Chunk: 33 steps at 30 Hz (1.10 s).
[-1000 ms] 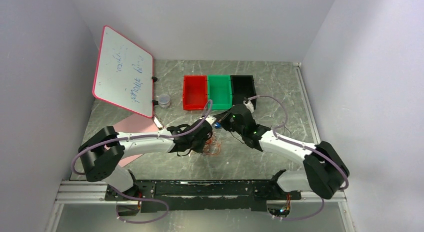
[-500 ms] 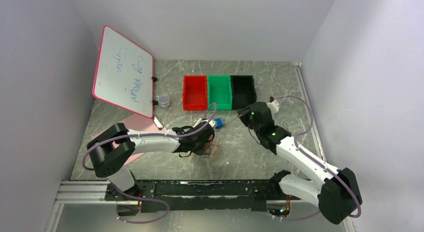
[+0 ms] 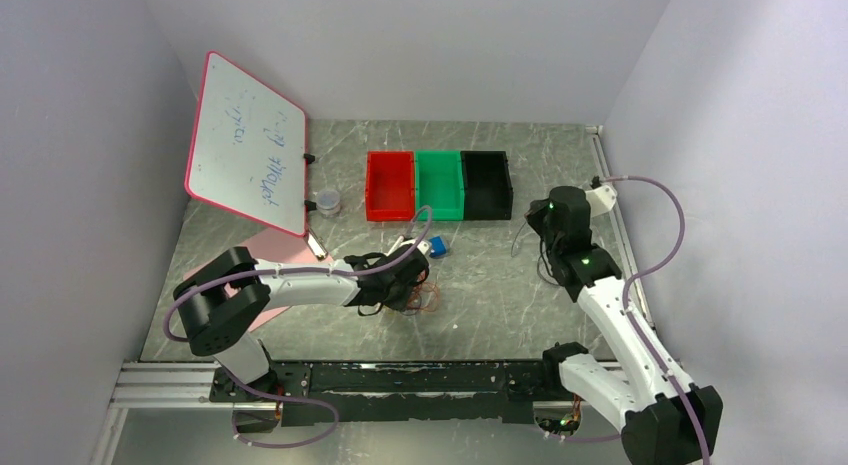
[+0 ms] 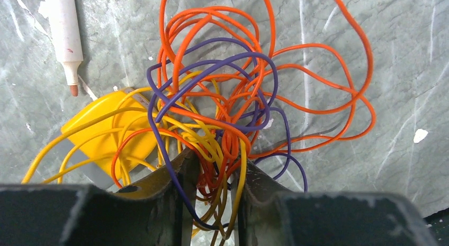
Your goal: Untangle the cables
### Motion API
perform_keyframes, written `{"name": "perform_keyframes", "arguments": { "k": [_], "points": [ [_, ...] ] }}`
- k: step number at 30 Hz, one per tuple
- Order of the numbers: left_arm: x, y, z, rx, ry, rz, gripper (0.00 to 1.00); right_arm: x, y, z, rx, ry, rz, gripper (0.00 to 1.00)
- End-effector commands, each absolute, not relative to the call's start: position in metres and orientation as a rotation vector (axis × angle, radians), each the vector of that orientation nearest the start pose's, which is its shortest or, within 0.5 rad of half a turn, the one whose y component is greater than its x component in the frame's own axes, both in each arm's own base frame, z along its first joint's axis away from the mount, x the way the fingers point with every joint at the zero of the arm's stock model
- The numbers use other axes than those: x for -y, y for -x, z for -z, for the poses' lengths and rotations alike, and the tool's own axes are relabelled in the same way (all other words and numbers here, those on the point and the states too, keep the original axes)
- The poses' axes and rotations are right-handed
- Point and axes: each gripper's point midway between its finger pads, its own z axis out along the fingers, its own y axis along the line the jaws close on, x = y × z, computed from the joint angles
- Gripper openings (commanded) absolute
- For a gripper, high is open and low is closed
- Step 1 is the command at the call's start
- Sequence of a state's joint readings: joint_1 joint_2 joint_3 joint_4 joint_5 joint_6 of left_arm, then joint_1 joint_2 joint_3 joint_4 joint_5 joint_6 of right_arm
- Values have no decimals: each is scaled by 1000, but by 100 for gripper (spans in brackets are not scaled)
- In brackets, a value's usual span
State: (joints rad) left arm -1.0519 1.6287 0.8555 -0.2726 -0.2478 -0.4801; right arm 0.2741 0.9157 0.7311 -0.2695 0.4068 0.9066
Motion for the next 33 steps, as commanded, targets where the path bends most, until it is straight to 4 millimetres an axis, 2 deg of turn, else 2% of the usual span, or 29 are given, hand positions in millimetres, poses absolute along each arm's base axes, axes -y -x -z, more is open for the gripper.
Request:
{"name": "perform_keyframes", "arguments": {
  "k": [1,4,8,15,16,19,21,25,28,33],
  "points": [
    [274,-185,-6,-2536,-655,188,31,-33,-318,-219,-1839,-768,-221,0],
    [279,-189,-17,-2516,-642,210,35,-31,-317,-215,-1865,-747,-189,0],
    [291,-195,-42,-2462,-624,281,50,-17,-313,-187,-1926,-796,-121,0],
    [299,-201,-86,-2376,-602,361,58,32,-303,-147,-1960,-965,103,0],
    [299,-202,-90,-2366,-603,364,59,38,-301,-141,-1976,-985,127,6],
    [295,-204,-104,-2334,-603,367,61,53,-295,-123,-2014,-1050,177,34],
    [292,-205,-110,-2322,-604,363,62,61,-294,-112,-2022,-1094,183,44],
    [288,-205,-118,-2309,-615,375,63,74,-289,-91,-2054,-1176,185,55],
    [285,-206,-122,-2302,-616,384,63,79,-284,-76,-2092,-1225,192,59],
    [280,-211,-126,-2293,-618,384,63,81,-281,-65,-2121,-1248,193,67]
  ]
}}
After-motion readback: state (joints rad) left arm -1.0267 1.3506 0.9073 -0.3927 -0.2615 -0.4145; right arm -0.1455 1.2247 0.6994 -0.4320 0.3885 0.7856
